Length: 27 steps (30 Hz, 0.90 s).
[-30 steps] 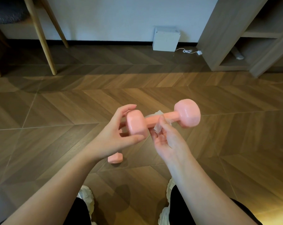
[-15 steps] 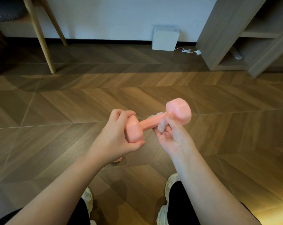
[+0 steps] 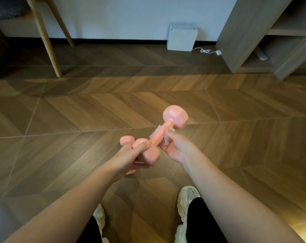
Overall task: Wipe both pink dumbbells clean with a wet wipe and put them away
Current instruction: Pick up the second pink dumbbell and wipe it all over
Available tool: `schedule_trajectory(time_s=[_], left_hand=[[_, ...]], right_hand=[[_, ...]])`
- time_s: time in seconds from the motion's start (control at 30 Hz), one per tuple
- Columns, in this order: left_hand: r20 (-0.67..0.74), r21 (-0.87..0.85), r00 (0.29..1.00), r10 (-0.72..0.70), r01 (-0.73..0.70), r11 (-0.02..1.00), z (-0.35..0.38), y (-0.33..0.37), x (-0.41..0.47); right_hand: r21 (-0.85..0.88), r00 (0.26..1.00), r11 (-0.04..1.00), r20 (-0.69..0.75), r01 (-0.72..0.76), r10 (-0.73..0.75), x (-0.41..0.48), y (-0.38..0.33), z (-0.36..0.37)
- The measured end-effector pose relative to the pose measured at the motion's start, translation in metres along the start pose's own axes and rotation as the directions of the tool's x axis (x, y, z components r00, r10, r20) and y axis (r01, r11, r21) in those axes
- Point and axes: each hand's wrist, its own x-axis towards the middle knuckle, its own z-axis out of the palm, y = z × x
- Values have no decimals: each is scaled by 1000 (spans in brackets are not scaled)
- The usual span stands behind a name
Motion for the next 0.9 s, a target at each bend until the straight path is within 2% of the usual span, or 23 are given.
schedule_trajectory(time_s=[0.1, 0.2, 0.27, 0.37, 0.5, 0.7, 0.9], left_hand=[[34, -64, 994, -100, 102, 993, -7, -17, 24], [74, 49, 977, -200, 197, 979, -22, -34, 55], [-18, 165, 968, -251, 251, 954, -37, -44, 80], [-252, 350, 930, -266, 344, 871, -63, -66, 123], [-388, 430, 884, -259, 422, 798, -88, -90, 176], [-395, 454, 869, -299, 468, 759, -106, -122, 236], [-380, 486, 866, -326, 487, 726, -121, -142, 262]], right_hand=[[-83, 999, 995, 5, -48, 49, 34, 8, -4], [-181, 996, 980, -34, -86, 81, 73, 16, -10], [-279, 989, 949, -81, -145, 127, 101, 26, -17], [-457, 968, 859, -191, -232, 160, 147, 44, -35], [-606, 944, 726, -250, -326, 215, 202, 71, -55], [-638, 910, 650, -330, -412, 252, 262, 107, -76], [-572, 916, 723, -326, -387, 233, 283, 118, -84]])
